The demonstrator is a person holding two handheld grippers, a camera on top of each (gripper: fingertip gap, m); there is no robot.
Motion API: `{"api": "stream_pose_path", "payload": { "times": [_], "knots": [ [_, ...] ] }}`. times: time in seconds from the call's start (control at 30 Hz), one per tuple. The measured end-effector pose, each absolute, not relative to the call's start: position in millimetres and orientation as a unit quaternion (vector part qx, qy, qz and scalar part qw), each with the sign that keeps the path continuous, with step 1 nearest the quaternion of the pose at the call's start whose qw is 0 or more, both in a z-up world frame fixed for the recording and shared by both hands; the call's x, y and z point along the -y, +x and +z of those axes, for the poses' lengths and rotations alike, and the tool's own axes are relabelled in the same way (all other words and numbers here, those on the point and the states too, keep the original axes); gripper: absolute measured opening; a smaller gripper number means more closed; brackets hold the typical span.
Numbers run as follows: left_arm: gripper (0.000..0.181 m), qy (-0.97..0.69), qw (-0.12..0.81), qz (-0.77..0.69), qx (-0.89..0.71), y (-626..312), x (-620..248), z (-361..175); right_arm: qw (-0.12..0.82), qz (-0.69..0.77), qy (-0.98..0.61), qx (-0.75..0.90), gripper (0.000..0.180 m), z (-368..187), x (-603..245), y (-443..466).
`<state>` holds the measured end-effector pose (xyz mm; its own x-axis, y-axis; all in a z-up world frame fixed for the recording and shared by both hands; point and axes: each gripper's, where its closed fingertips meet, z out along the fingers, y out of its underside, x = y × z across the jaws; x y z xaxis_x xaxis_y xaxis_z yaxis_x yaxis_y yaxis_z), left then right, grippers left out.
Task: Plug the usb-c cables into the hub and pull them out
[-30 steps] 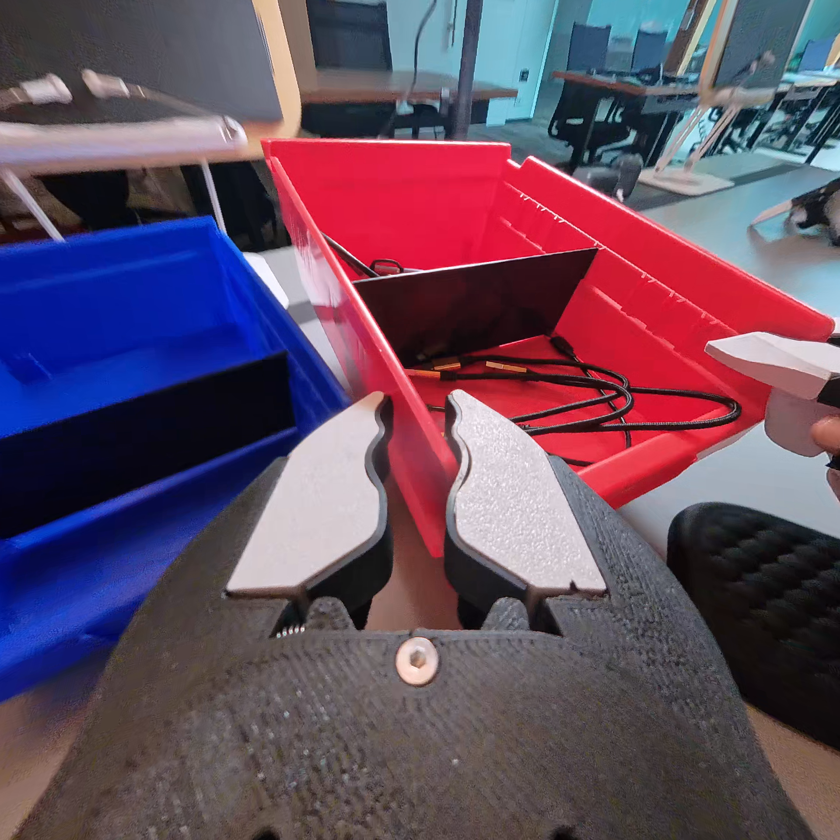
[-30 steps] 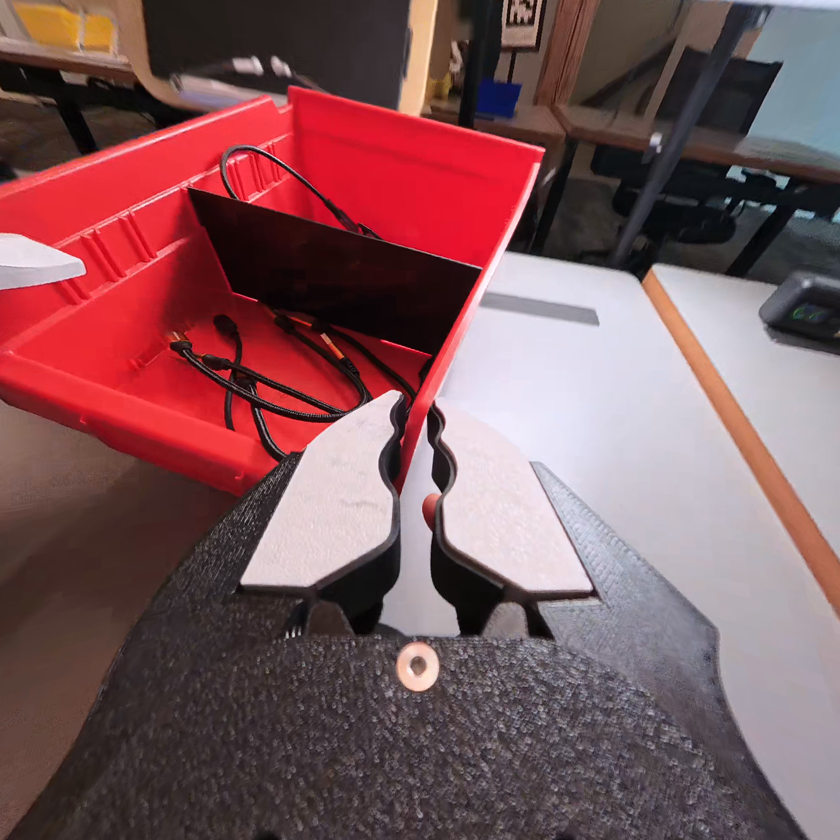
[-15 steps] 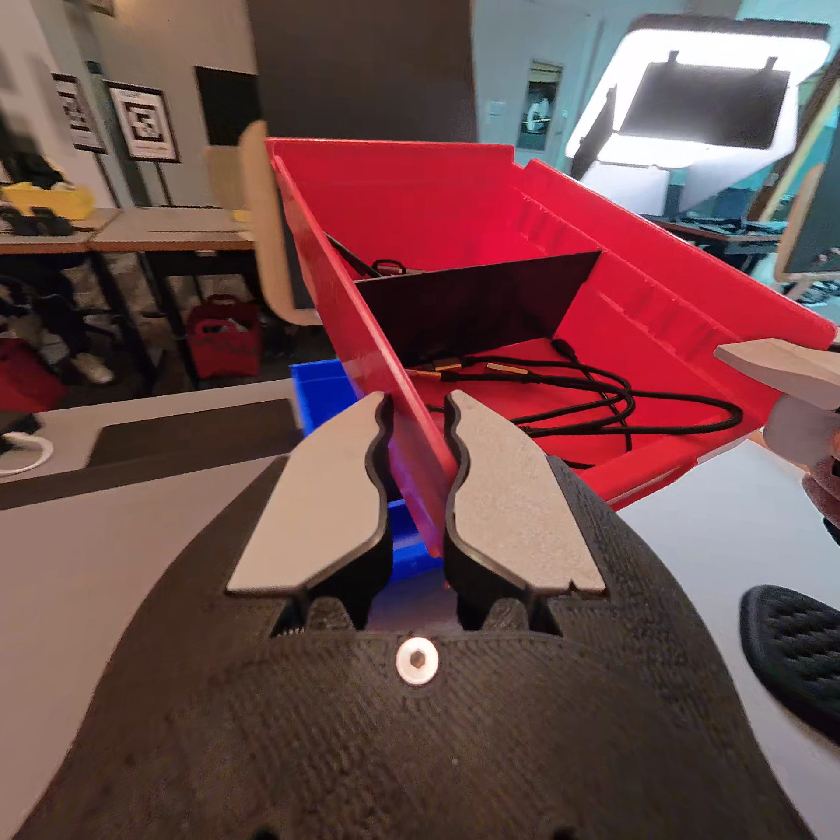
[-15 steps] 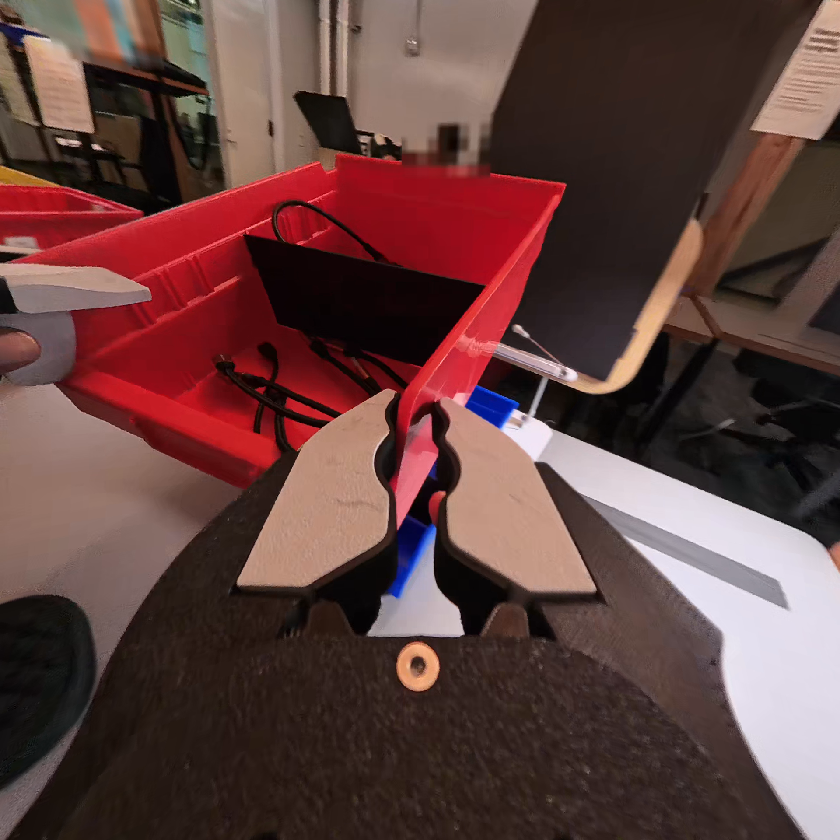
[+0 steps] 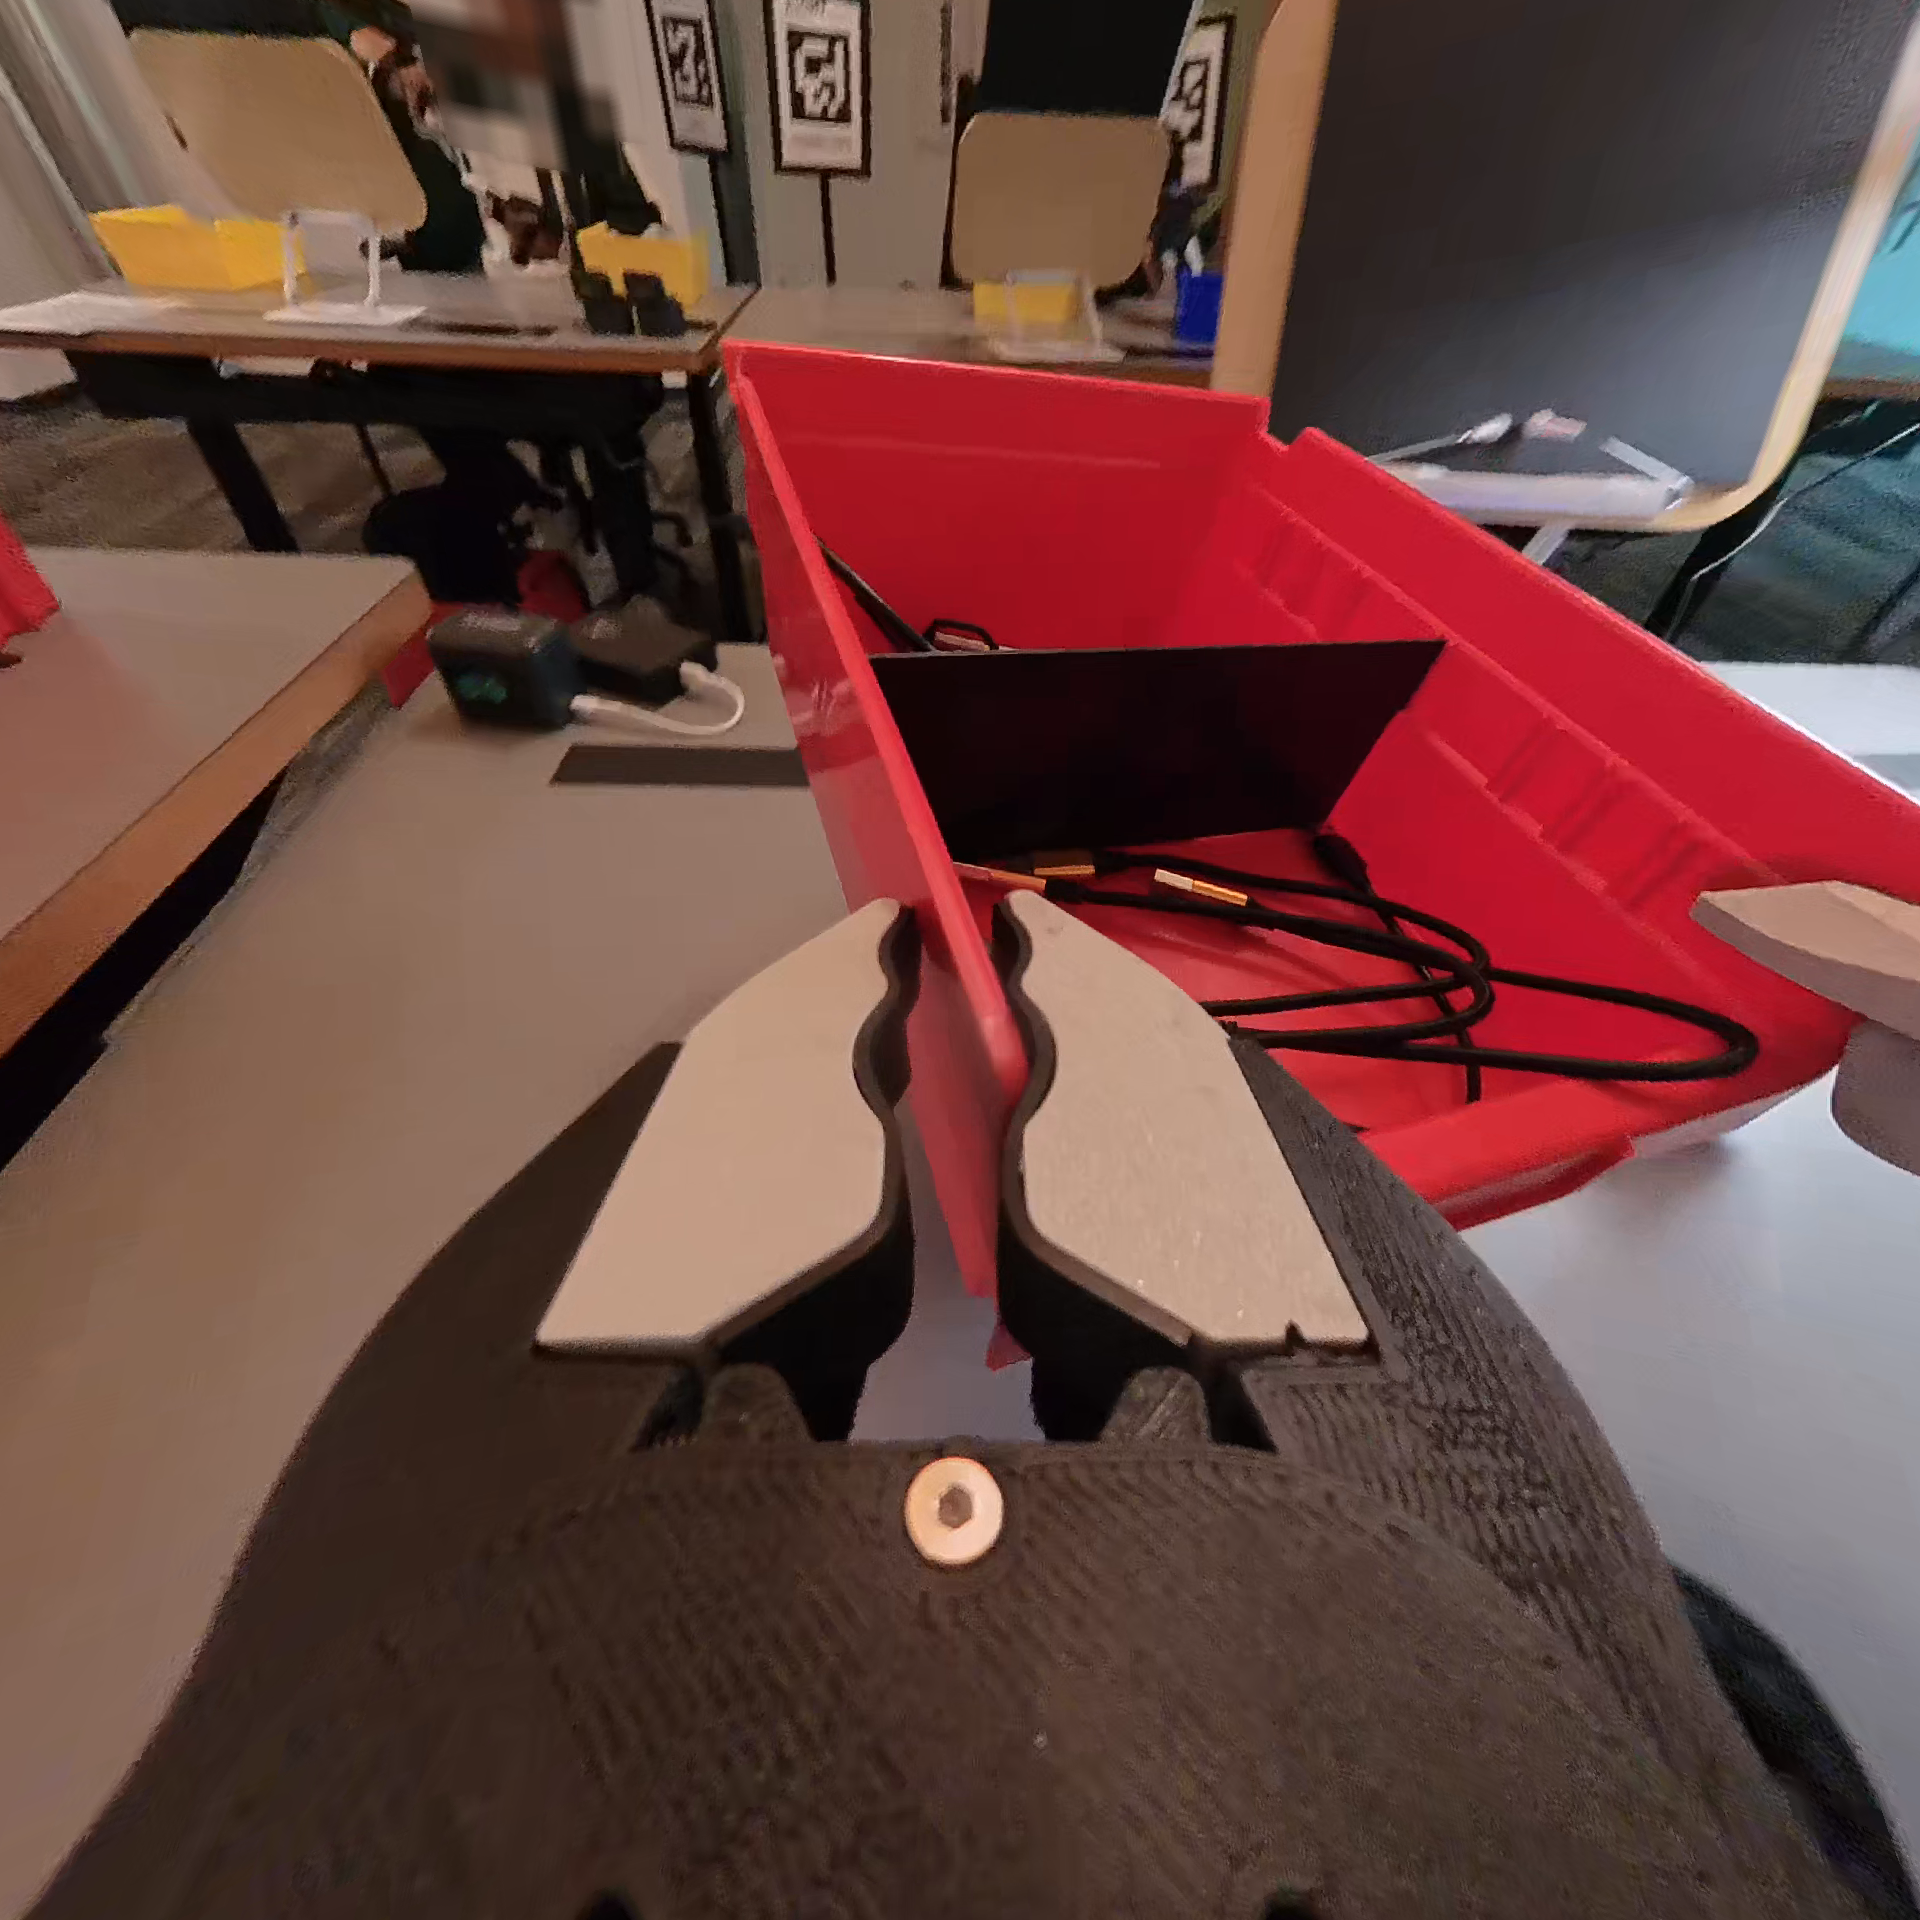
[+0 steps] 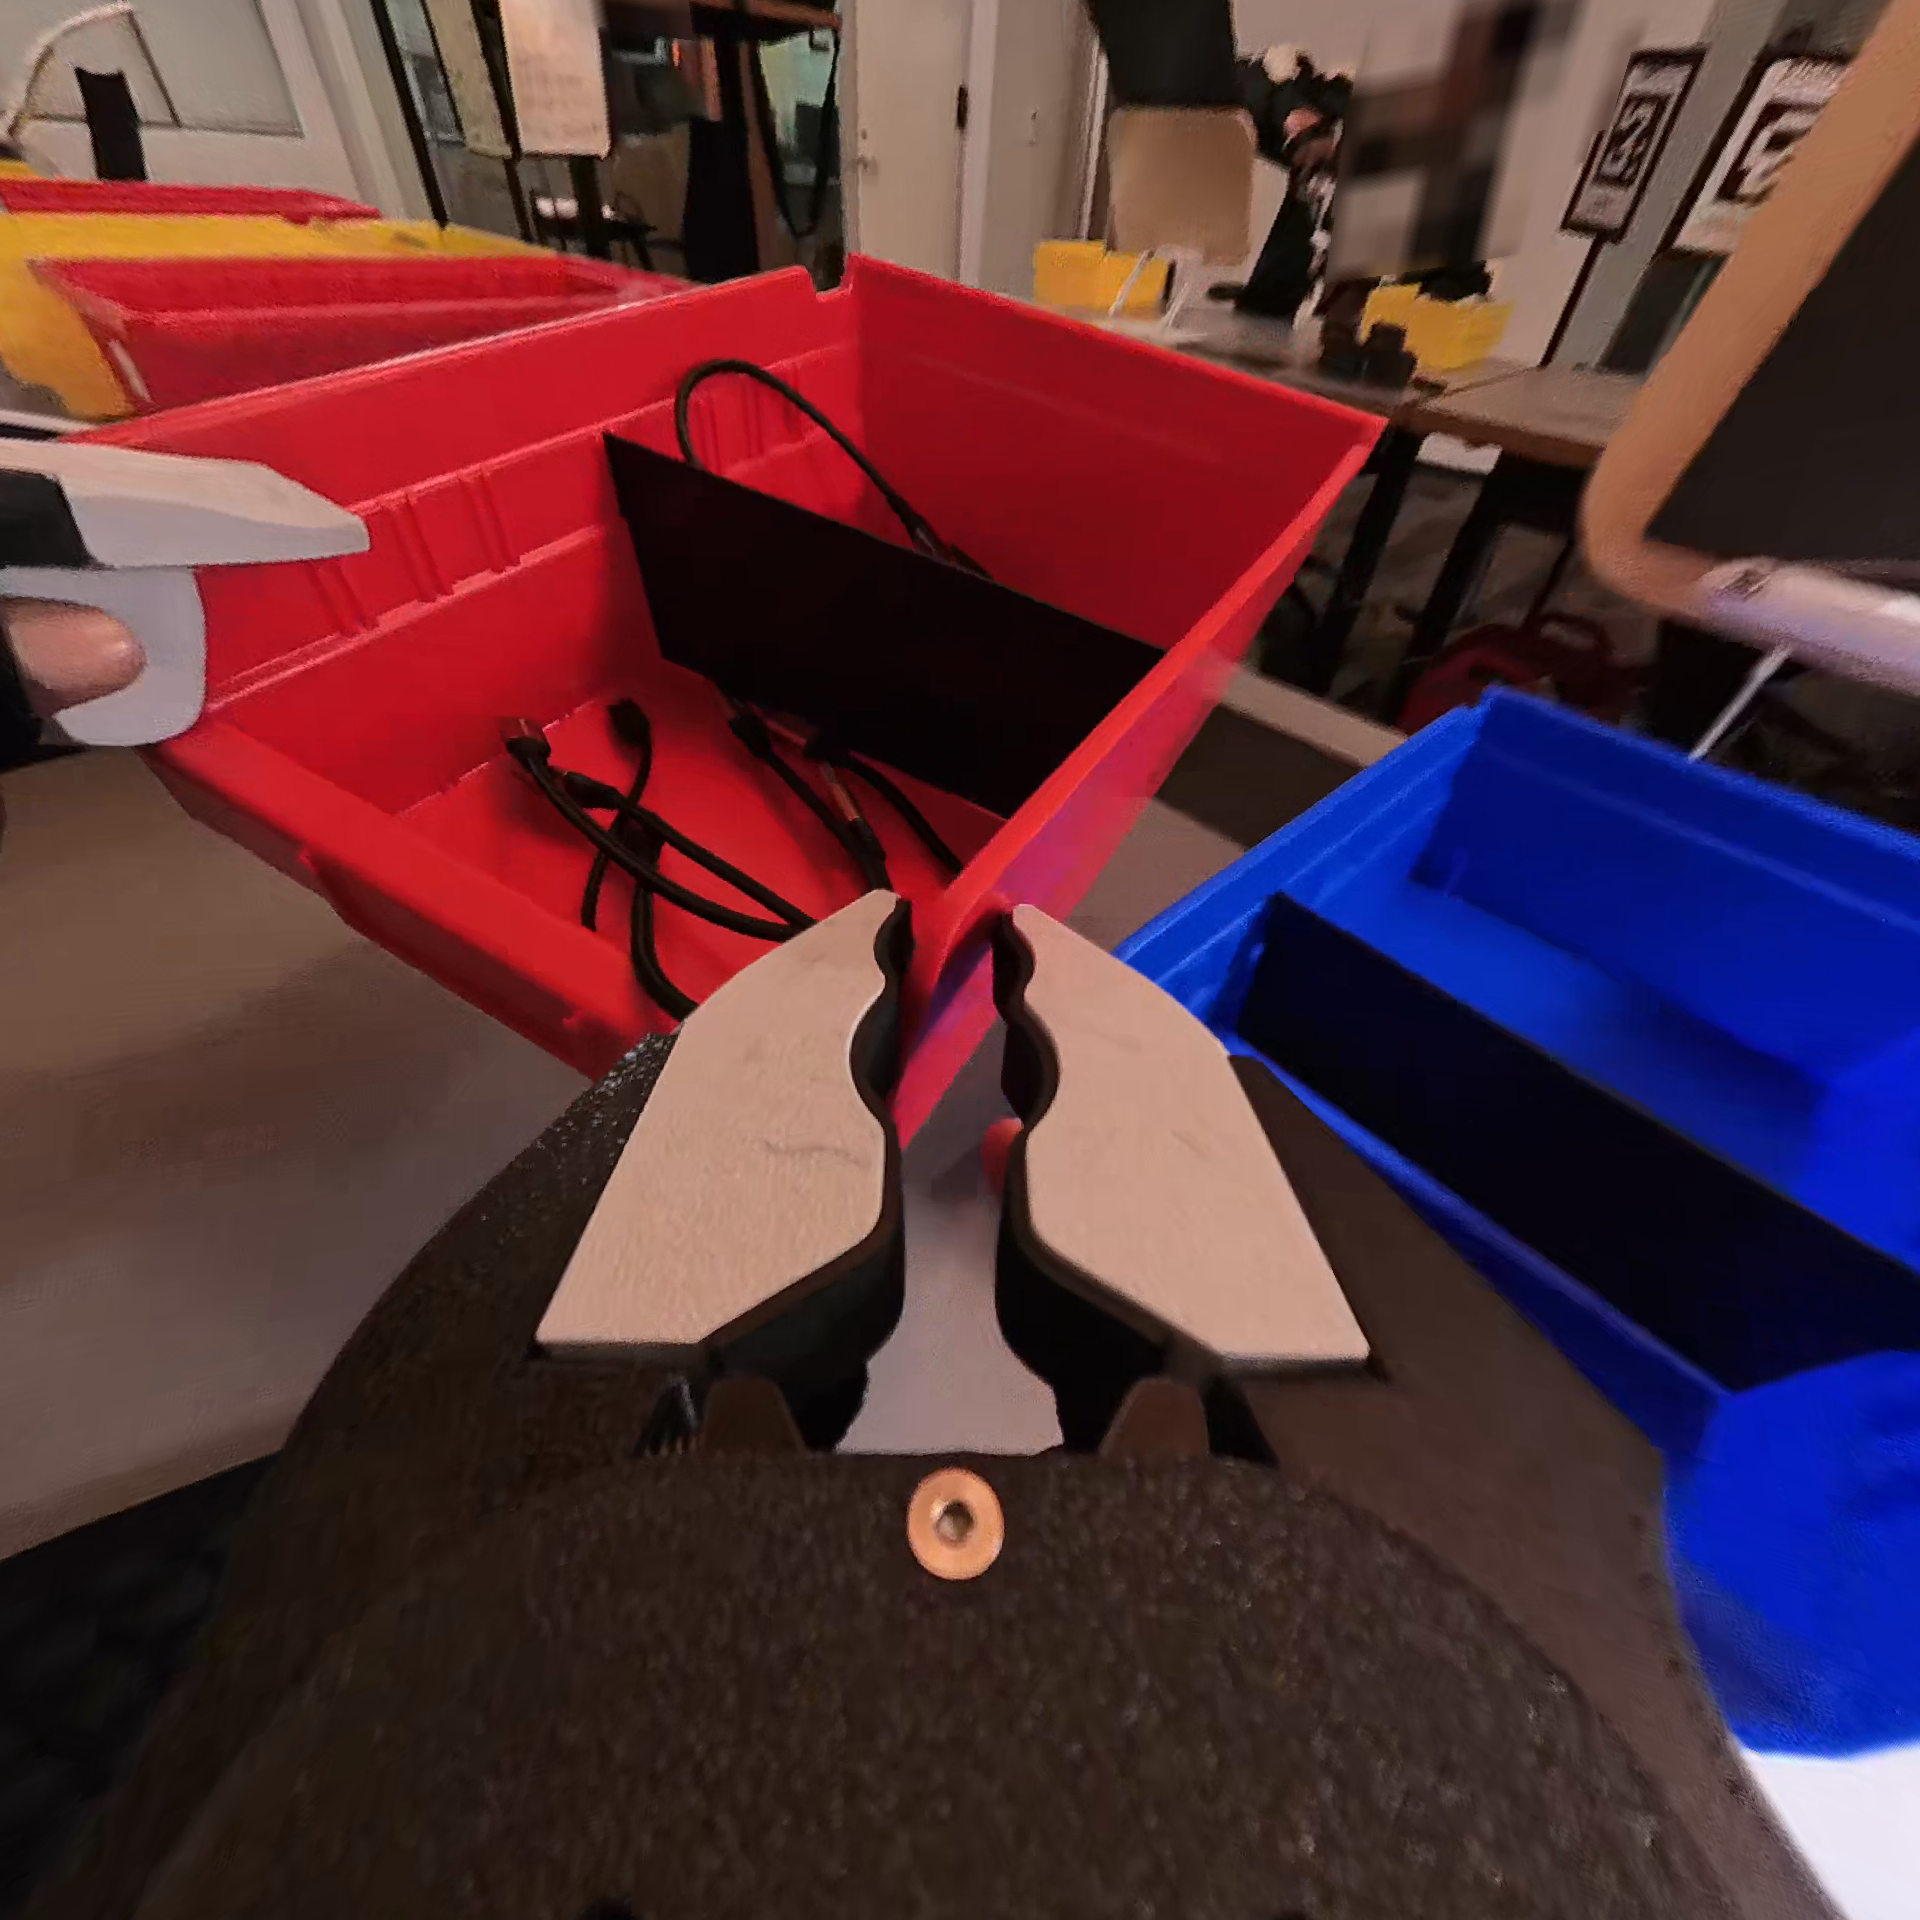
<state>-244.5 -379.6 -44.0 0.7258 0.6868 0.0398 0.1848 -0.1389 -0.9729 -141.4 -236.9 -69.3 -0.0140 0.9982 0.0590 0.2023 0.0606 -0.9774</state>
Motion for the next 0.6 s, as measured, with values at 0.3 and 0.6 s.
{"api": "stream_pose_path", "payload": {
  "times": [0.3, 0.6],
  "knots": [
    [0.01, -0.76, 0.541, 0.18, 0.313, -265.8, 377.6, -138.7, 0.419, 0.396, -0.559, 0.596, 0.019, -162.5, 250.7, -134.4],
    [0.038, -0.81, 0.537, 0.162, 0.168, -229.9, 354.4, -111.2, 0.365, 0.416, -0.522, 0.649, 0.032, -129.1, 205.2, -75.5]
  ]
}}
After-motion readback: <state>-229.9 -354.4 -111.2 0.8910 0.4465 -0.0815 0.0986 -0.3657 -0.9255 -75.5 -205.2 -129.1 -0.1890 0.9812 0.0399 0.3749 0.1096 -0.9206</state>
